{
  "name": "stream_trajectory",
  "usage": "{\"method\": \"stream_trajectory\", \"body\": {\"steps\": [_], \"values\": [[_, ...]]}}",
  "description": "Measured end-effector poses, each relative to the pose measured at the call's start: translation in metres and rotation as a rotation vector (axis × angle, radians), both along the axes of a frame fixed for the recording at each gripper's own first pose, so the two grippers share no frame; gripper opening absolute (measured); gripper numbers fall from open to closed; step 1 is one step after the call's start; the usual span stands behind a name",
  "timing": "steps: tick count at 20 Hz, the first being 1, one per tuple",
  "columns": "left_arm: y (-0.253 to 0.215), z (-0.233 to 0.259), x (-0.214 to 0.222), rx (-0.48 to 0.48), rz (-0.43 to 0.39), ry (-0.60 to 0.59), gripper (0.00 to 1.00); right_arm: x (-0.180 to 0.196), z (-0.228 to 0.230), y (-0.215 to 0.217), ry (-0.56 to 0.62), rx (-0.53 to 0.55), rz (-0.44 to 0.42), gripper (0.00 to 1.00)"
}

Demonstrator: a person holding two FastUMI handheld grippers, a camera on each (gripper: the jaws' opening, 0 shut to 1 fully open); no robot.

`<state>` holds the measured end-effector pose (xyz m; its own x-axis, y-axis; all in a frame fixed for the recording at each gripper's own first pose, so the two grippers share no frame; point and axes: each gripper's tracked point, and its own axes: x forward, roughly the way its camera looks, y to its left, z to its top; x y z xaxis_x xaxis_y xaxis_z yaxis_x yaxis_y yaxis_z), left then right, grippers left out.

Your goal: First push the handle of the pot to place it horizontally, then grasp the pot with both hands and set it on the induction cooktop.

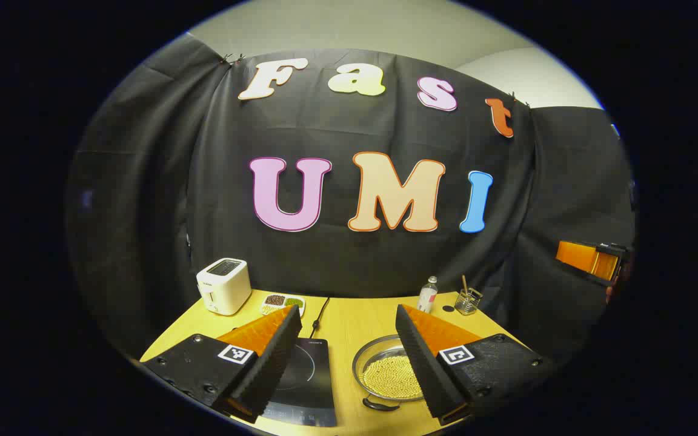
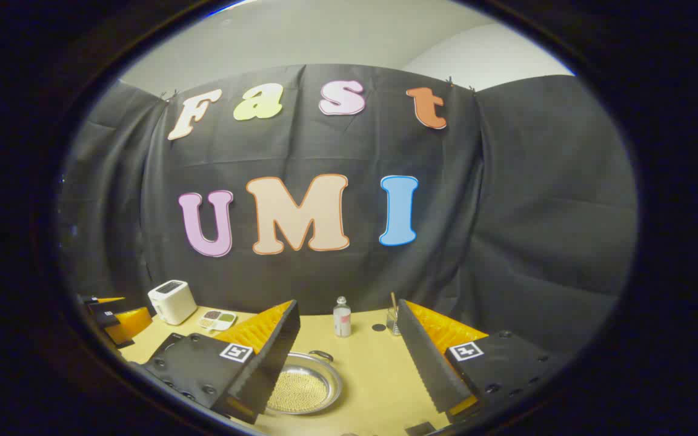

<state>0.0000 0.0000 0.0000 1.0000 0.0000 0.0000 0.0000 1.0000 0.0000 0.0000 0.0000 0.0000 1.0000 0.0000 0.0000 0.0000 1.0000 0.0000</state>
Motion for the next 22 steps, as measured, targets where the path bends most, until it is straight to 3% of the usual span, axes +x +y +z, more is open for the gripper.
{"method": "stream_trajectory", "body": {"steps": [8,9,10,14,15,19,22], "values": [[-0.013,0.006,-0.008,0.043,-0.013,-0.014,0.92,-0.015,0.009,-0.019,-0.019,0.009,-0.011,0.98],[-0.016,0.007,-0.008,0.046,-0.013,-0.016,0.96,-0.016,0.009,-0.022,-0.021,0.013,-0.012,0.98],[-0.019,0.006,-0.008,0.046,-0.014,-0.018,0.92,-0.018,0.010,-0.027,-0.026,0.018,-0.014,0.98],[-0.037,0.003,-0.008,0.027,-0.029,-0.004,0.92,-0.016,0.008,-0.045,-0.029,0.029,-0.022,0.98],[-0.040,0.004,-0.009,0.029,-0.027,-0.004,0.96,-0.016,0.009,-0.049,-0.031,0.037,-0.021,0.98],[-0.048,0.007,-0.011,0.038,-0.003,-0.018,0.92,-0.008,0.009,-0.062,-0.035,0.071,-0.003,0.99],[-0.052,0.011,-0.014,0.032,0.032,-0.046,0.96,-0.002,0.005,-0.067,-0.032,0.090,0.031,0.99]]}}
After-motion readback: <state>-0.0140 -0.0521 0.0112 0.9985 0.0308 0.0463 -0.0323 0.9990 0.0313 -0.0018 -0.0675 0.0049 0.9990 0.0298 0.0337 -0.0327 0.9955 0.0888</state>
